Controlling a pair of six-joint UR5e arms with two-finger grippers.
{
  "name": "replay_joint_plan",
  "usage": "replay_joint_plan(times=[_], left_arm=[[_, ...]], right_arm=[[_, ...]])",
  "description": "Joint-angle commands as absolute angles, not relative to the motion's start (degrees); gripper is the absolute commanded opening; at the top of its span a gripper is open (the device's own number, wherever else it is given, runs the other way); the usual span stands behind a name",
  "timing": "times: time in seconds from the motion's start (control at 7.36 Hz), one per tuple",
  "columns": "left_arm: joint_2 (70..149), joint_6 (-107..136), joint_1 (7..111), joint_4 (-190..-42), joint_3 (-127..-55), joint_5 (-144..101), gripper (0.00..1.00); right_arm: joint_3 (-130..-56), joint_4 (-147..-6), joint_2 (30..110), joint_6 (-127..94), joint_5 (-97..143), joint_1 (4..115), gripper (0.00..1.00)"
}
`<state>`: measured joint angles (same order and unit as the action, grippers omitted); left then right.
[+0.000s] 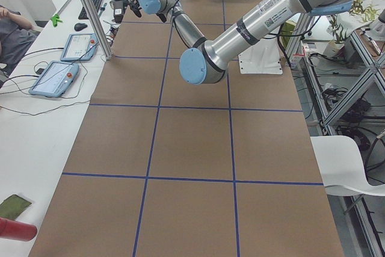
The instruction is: Left arm hands cup to right arm to dump lemon
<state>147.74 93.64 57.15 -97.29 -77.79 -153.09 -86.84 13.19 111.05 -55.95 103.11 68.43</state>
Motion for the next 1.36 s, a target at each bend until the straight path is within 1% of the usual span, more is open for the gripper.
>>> replay_joint_plan(times=[0.0, 0.14, 0.27, 0.54, 1.22], left_arm=[[147.7, 93.6, 57.1, -97.3, -77.8, -151.4, 1.0], [147.7, 93.6, 57.2, -97.3, -77.8, -151.3, 1.0], [147.7, 93.6, 57.4, -97.3, -77.8, -151.3, 1.0], [147.8, 93.6, 57.9, -97.3, -77.8, -151.3, 1.0], [148.3, 93.4, 58.6, -97.3, -77.9, -149.7, 1.0]], right_arm=[[-78.7, 24.0, 110.3, -65.0, 107.8, 71.6, 0.02], [-74.9, 29.0, 109.9, -69.7, 108.5, 72.0, 0.0], [-72.9, 32.9, 109.4, -76.2, 108.6, 72.0, 0.0], [-70.6, 37.6, 109.0, -86.0, 108.6, 72.3, 0.0], [-68.1, 38.6, 106.6, -107.5, 109.8, 77.0, 0.0]])
